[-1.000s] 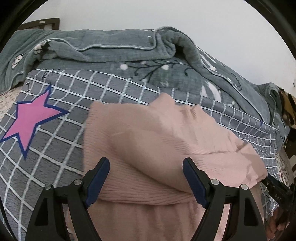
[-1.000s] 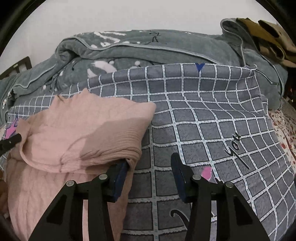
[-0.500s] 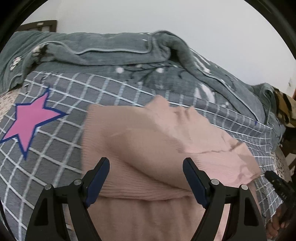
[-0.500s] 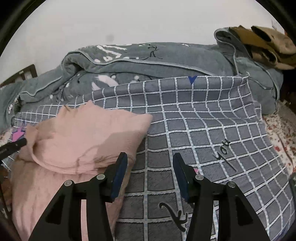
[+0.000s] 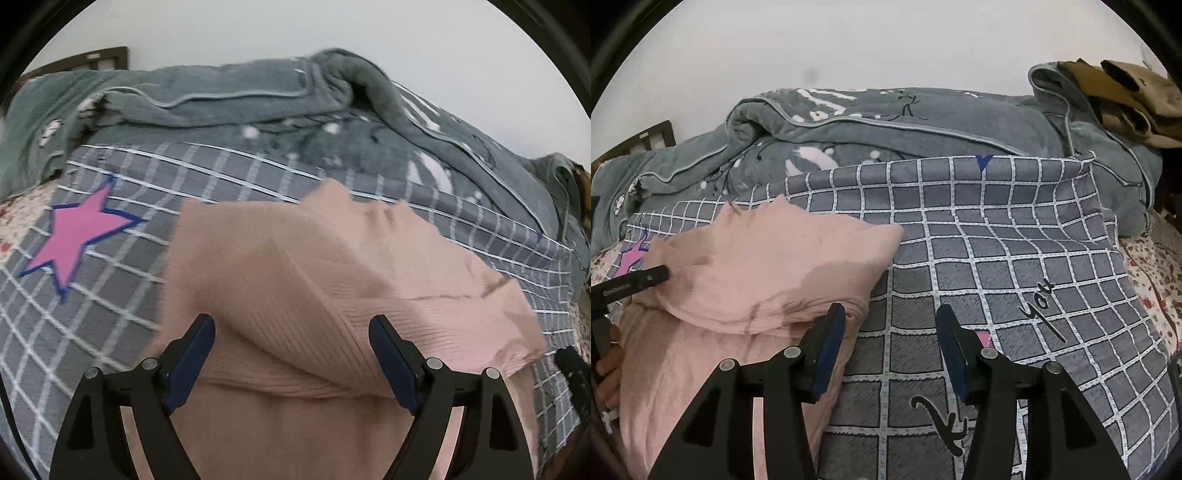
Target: Fold small clothes
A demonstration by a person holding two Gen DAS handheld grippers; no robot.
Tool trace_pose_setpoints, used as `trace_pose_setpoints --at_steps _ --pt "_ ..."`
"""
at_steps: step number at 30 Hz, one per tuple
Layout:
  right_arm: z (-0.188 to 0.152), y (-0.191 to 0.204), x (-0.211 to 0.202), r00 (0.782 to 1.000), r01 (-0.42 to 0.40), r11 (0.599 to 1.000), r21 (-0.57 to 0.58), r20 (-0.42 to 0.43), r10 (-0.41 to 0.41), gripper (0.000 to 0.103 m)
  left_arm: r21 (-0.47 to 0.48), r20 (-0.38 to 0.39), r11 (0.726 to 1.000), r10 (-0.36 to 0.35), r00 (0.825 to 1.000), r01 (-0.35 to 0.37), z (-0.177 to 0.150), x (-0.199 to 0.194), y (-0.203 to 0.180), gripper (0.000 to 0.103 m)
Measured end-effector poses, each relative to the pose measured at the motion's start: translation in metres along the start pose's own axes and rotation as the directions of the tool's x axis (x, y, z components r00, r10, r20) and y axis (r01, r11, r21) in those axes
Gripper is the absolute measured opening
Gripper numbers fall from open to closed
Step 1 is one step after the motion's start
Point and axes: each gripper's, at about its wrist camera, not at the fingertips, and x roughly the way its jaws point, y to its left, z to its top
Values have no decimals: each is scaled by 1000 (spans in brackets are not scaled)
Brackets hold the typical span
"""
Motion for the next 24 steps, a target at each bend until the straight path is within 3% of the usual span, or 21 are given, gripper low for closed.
trace_pose_setpoints --at_steps 4,10,14,16,18,22,24 --pt "1 0 -4 1000 13 1000 19 12 -13 50 -47 2 999 -5 1000 6 -1 -7 36 85" --pt "9 10 -16 998 -6 998 55 58 3 50 -127 -39 983 -138 990 132 -5 -4 69 84" --pt "13 24 -20 997 -17 999 38 75 15 50 -89 -29 986 -147 989 144 -7 -2 66 81" --pt "13 29 -18 997 -20 999 27 76 18 50 -64 -20 985 -159 987 158 -7 -2 64 68" --pt "14 34 -15 997 -26 999 23 70 25 50 -44 1 986 -163 987 162 -6 -6 62 68" --pt "13 38 -14 998 -29 999 15 62 28 50 -13 30 974 -224 974 225 -3 -10 59 68" --pt "13 39 -15 998 -24 1000 9 66 24 50 -8 15 965 -262 965 262 -2 -5 58 58"
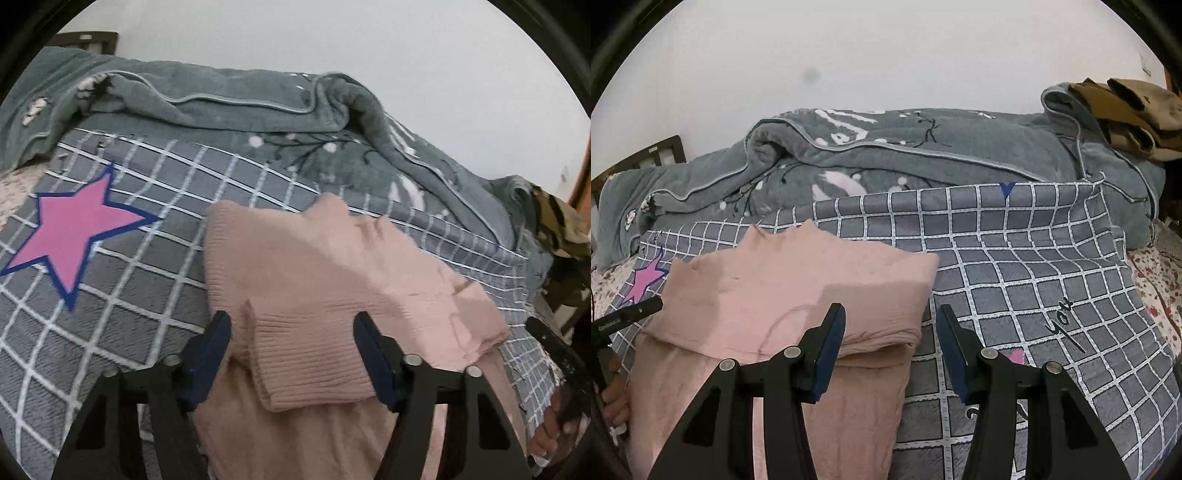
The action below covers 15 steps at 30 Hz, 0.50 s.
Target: Fold small clothes
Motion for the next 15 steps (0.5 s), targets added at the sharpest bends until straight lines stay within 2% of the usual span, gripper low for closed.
trace_pose_setpoints --at_steps 1,3,10,14,15 --pt "0 -1 0 1000 1 1000 -1 0 -1 50 -1 -10 1000 -4 1000 4 0 2 1 50" --pt "-1 -3 1 1000 2 1000 7 -5 -2 50 -6 -18 1000 2 1000 -2 -1 5 2 43" --pt "-1 -11 -2 1000 7 1000 16 0 -7 50 -49 -42 998 26 999 -28 -2 10 9 42" --pt "-3 -13 -2 1000 9 1000 17 -9 -9 50 -12 -55 998 66 996 -67 -3 16 1 42" --pt "-3 -13 -3 1000 11 1000 14 -5 -11 50 -2 -57 997 75 996 -75 -3 17 -1 37"
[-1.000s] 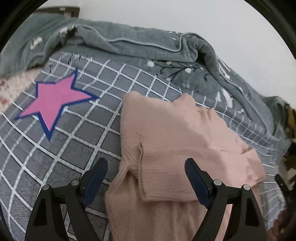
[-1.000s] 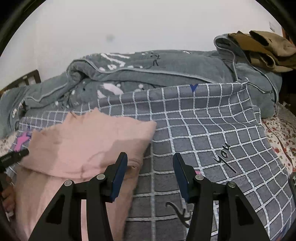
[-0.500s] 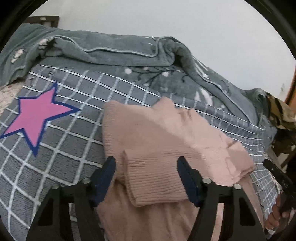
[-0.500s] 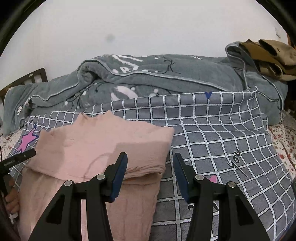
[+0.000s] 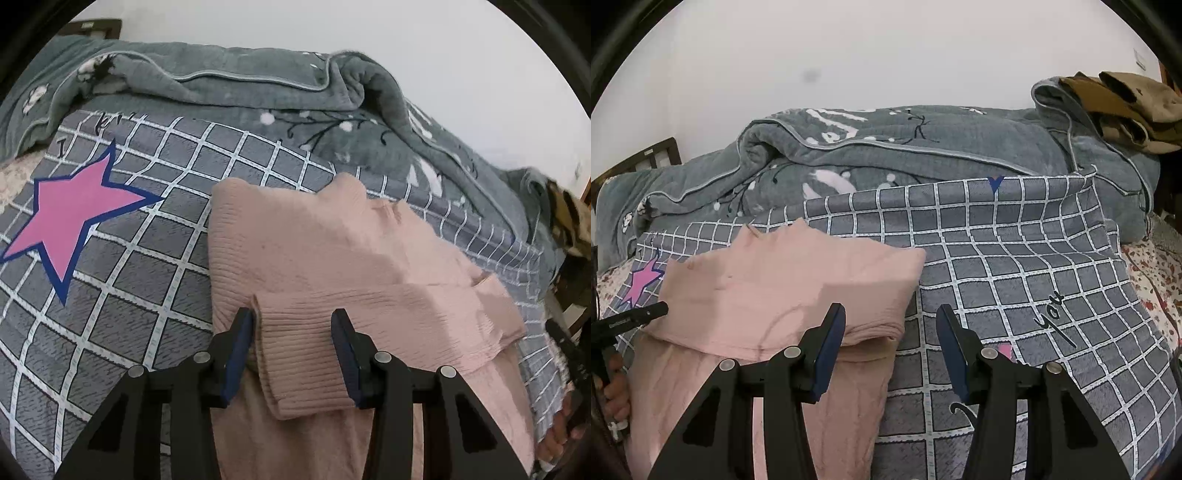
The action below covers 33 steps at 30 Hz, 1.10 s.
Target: Fold small clothes
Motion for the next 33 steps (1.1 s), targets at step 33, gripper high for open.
trace_pose_setpoints --at_steps 33 --pt "-13 -5 60 984 15 998 -67 -175 -26 52 -8 -6 997 71 997 -71 37 20 0 13"
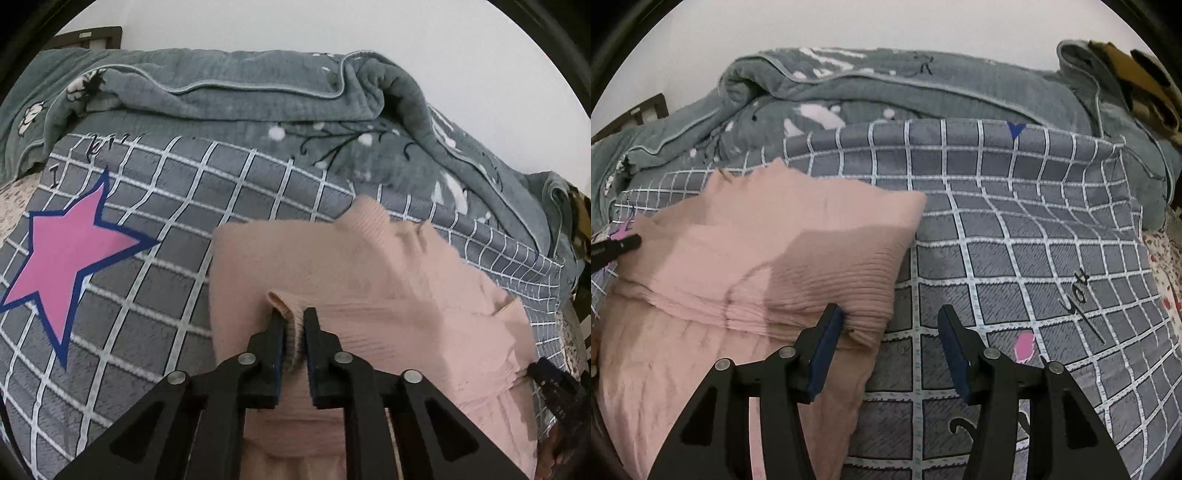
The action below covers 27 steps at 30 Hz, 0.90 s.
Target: Fold small clothes
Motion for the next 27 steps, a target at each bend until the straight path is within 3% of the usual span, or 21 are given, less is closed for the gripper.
trace_pose_setpoints --at_steps 5,12,14,16,17,21,23,27 --pt "0 5 -14 999 20 1000 -23 49 -18 53 11 -12 1000 9 1000 -9 -11 -8 1 14" --pt "2 11 -42 994 -9 1000 -9 113 10 53 30 -3 999 24 1000 -24 -27 -34 5 30" --pt "4 14 -51 991 -28 1000 -1 129 28 53 2 3 1000 18 1000 -18 -31 -49 10 41" --pt "5 20 -67 988 -36 999 -4 153 36 53 -32 23 999 -7 1000 8 -36 -65 15 69" --pt "4 22 -74 986 -30 1000 -4 166 30 53 -39 36 999 -16 999 17 -41 -75 16 74" --pt "-22 30 -122 971 37 999 -27 238 -29 53 5 73 1000 24 997 -25 -71 -118 22 75" --pt "-34 29 -136 977 35 998 -44 212 -25 53 -2 72 999 53 996 -53 -87 -136 30 75" --pt "-68 16 -167 987 2 1000 -21 163 1 53 -50 63 998 36 997 -33 -120 -168 46 74"
